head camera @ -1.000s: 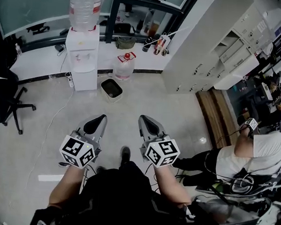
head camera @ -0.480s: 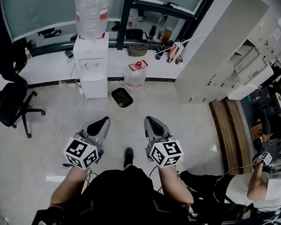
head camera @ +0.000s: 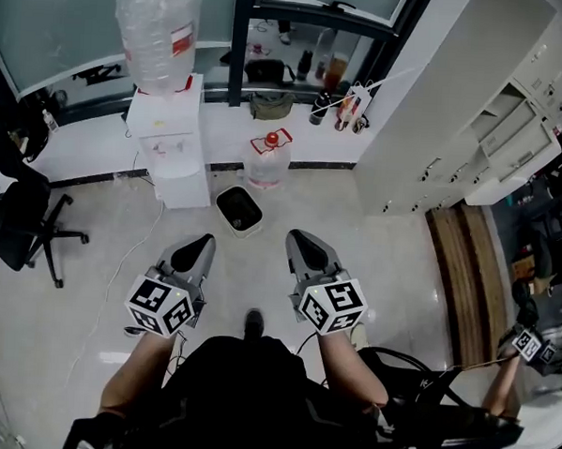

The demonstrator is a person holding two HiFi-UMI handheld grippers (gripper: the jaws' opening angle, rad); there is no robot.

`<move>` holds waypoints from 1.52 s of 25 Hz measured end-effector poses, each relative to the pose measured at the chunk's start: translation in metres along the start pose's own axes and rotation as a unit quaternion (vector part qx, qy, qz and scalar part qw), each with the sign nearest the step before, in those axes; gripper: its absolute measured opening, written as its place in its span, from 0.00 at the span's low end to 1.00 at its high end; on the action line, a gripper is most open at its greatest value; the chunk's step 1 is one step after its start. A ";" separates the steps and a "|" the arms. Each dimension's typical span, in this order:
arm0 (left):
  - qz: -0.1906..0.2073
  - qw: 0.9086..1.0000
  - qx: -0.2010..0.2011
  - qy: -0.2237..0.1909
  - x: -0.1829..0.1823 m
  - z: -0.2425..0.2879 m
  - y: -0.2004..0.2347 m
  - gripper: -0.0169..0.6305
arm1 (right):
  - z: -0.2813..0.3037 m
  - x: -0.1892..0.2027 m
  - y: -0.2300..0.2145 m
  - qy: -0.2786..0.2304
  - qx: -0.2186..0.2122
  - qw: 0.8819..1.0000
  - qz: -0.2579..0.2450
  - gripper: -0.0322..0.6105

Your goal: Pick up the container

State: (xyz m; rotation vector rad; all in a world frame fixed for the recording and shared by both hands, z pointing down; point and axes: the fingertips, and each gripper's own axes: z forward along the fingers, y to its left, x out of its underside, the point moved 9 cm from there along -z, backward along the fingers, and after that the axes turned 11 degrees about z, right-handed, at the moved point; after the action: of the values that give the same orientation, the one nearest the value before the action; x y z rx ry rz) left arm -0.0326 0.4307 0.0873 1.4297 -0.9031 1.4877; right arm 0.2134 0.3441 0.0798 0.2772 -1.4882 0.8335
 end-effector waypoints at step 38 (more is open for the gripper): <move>-0.025 0.997 0.051 0.052 0.031 0.213 0.201 0.04 | 0.224 -0.003 -0.124 0.061 0.077 0.995 0.016 0.06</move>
State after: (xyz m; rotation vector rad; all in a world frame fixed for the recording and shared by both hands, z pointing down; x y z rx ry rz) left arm -0.1391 0.1623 0.1474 1.4229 -0.7317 1.5746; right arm 0.1220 0.1130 0.1425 0.3120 -1.3206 0.9760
